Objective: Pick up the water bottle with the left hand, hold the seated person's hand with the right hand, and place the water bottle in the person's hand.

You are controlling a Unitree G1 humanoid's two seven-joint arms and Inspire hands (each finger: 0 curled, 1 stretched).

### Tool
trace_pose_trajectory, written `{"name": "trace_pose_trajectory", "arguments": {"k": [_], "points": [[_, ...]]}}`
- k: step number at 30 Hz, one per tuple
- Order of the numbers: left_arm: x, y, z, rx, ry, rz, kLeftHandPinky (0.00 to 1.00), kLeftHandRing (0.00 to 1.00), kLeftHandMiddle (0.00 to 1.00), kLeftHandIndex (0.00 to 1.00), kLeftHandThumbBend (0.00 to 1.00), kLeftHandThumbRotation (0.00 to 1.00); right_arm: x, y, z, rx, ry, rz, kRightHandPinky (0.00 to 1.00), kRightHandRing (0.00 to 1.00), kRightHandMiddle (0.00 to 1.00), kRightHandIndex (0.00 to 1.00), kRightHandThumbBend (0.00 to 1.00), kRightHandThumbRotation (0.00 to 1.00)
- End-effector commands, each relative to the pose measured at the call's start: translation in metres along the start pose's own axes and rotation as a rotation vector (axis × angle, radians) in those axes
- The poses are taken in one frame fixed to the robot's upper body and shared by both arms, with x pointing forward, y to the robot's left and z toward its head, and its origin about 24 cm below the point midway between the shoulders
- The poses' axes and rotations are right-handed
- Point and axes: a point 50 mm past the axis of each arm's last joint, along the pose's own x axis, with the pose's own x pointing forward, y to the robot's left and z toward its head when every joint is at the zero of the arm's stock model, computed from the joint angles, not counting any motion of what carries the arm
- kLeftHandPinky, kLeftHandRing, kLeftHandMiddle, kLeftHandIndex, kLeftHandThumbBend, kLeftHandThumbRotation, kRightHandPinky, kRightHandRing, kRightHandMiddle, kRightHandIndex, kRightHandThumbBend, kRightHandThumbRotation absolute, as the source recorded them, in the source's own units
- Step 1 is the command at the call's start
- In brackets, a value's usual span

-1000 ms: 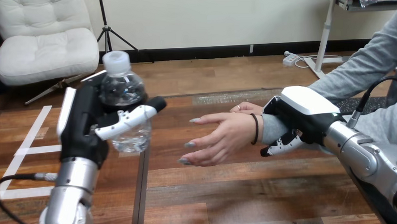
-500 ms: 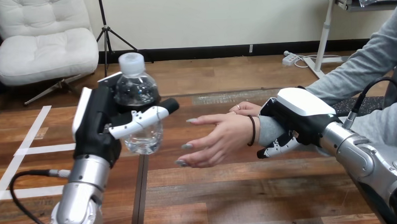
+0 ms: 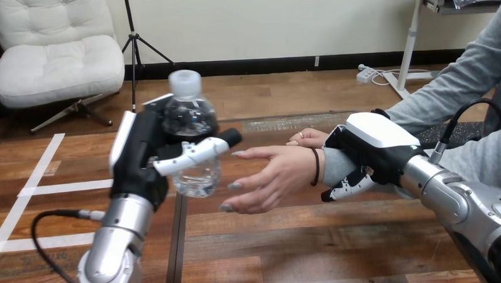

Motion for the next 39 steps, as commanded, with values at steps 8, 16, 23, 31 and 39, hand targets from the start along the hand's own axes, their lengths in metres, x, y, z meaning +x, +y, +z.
{"name": "trace_pose_trajectory", "arguments": {"k": [8,16,23,31,39], "points": [[0.022,-0.019,0.021,-0.046,-0.134,-0.079,0.28,0.34,0.38,0.38,0.75,0.0,0.023,-0.041,0.037,-0.018,-0.156,-0.147,0.16,0.2,0.26,0.27,0.67,0.0],[0.023,-0.027,0.016,-0.072,-0.148,-0.097,0.29,0.33,0.38,0.39,0.76,0.0,0.022,-0.041,0.037,-0.014,-0.16,-0.146,0.16,0.21,0.26,0.27,0.67,0.0],[0.024,-0.033,0.011,-0.098,-0.159,-0.118,0.3,0.34,0.38,0.39,0.75,0.0,0.022,-0.041,0.038,-0.001,-0.163,-0.148,0.16,0.2,0.26,0.27,0.67,0.0],[0.024,-0.04,0.006,-0.081,-0.198,-0.13,0.3,0.34,0.38,0.39,0.77,0.0,0.022,-0.04,0.038,0.001,-0.169,-0.152,0.16,0.2,0.25,0.27,0.66,0.0],[0.026,-0.047,0.002,-0.096,-0.227,-0.144,0.3,0.35,0.38,0.39,0.78,0.0,0.021,-0.04,0.04,0.001,-0.182,-0.161,0.16,0.2,0.25,0.27,0.67,0.0]]}}
